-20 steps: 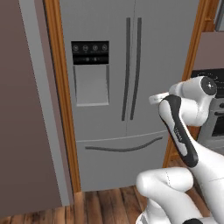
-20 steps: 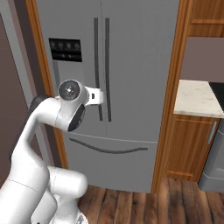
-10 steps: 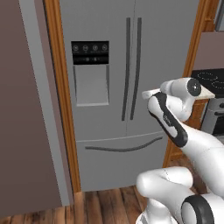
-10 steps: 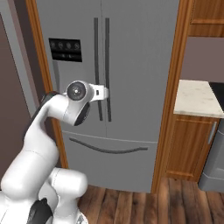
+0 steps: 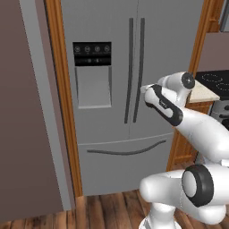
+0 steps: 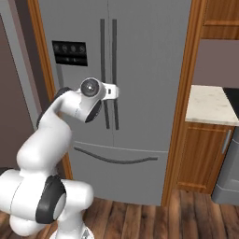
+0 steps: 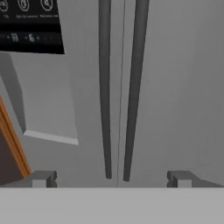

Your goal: Retrieve the tangerine and orange from the fridge and place them into the bowl on the dining table.

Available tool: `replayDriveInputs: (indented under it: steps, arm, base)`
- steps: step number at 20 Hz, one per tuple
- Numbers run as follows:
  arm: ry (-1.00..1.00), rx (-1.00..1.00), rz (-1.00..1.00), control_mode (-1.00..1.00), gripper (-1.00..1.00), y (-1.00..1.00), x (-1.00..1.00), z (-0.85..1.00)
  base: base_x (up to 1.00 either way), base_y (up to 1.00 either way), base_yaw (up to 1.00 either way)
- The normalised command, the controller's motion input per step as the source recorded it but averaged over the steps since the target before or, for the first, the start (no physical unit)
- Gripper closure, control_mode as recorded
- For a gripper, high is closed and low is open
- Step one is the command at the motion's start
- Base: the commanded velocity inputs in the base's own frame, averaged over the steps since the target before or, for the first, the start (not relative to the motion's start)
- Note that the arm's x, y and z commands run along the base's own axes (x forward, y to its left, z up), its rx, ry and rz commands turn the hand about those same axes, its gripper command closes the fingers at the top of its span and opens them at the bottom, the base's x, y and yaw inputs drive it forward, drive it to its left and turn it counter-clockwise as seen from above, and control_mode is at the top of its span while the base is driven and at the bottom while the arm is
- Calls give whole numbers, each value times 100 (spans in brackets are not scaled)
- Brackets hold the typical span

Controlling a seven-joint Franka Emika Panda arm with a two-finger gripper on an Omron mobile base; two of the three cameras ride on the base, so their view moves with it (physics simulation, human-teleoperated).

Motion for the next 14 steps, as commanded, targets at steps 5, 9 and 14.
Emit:
replayDriveInputs:
  steps: [5, 9, 14]
  arm:
    - [0, 5, -1, -100, -100, -5, 57, 0]
    - [-4, 11, -2, -100, -100, -6, 56, 0]
    - [-1, 12, -3, -100, -100, -14, 59, 0]
  base:
    - [0, 0, 0]
    - [0, 0, 0]
    - [0, 0, 0]
